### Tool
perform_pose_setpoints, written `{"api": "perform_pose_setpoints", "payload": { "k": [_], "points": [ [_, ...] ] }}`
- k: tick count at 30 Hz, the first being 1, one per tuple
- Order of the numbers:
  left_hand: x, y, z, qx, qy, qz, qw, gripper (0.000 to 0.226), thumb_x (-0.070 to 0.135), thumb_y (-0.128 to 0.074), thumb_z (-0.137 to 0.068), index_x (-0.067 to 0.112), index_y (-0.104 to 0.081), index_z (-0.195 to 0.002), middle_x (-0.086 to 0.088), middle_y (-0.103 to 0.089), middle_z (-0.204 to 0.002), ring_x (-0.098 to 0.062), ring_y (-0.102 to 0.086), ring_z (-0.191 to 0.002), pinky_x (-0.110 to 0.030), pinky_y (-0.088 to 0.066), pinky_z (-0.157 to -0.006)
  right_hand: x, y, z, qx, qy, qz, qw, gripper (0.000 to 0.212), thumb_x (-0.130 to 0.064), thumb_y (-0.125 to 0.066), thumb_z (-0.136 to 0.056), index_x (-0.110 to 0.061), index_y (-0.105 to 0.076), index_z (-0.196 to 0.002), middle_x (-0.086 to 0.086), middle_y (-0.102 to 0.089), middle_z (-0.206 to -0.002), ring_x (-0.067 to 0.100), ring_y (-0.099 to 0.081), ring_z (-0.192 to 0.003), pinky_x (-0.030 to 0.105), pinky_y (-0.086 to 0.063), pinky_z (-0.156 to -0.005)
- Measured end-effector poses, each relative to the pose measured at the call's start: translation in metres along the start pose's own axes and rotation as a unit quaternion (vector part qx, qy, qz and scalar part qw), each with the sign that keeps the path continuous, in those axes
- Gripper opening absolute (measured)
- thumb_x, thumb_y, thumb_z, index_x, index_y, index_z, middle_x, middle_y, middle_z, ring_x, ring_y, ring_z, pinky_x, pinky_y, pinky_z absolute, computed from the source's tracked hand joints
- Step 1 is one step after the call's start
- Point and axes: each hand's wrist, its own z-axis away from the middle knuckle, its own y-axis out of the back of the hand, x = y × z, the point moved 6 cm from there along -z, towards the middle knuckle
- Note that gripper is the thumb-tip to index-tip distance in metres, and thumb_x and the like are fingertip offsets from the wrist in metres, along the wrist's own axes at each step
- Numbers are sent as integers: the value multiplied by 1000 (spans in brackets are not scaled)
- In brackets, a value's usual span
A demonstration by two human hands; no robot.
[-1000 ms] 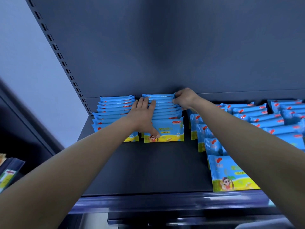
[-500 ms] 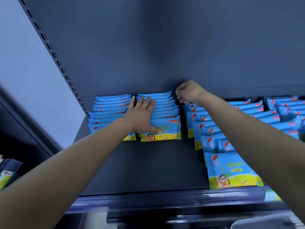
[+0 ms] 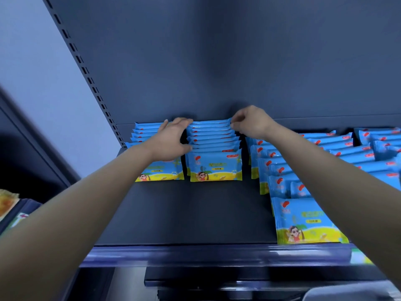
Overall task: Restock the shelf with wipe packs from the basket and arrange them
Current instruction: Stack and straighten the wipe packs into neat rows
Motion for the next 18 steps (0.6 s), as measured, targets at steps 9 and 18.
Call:
{"api": "perform_pose_setpoints", "payload": {
  "k": [9,18],
  "points": [
    [-49,-16,43,-90,128,-226,961,117,61,-69,-68,15,3,-149,-12,-1,-157,-29,-3,-144,-46,0,-116,-24,-54,28,-181,96,270,941,96,-55,-70,-73,-38,-13,-148,-5,-5,-158,30,-6,-143,49,-19,-114],
    [-38,-14,40,27,49,-170,984,88,54,-71,-70,13,-32,-137,-10,-23,-147,-31,-18,-137,-41,-7,-114,-26,-64,38,-107,100,319,936,91,-44,-69,-78,-31,-13,-149,2,-9,-157,30,-10,-141,47,-16,-113]
  ]
}}
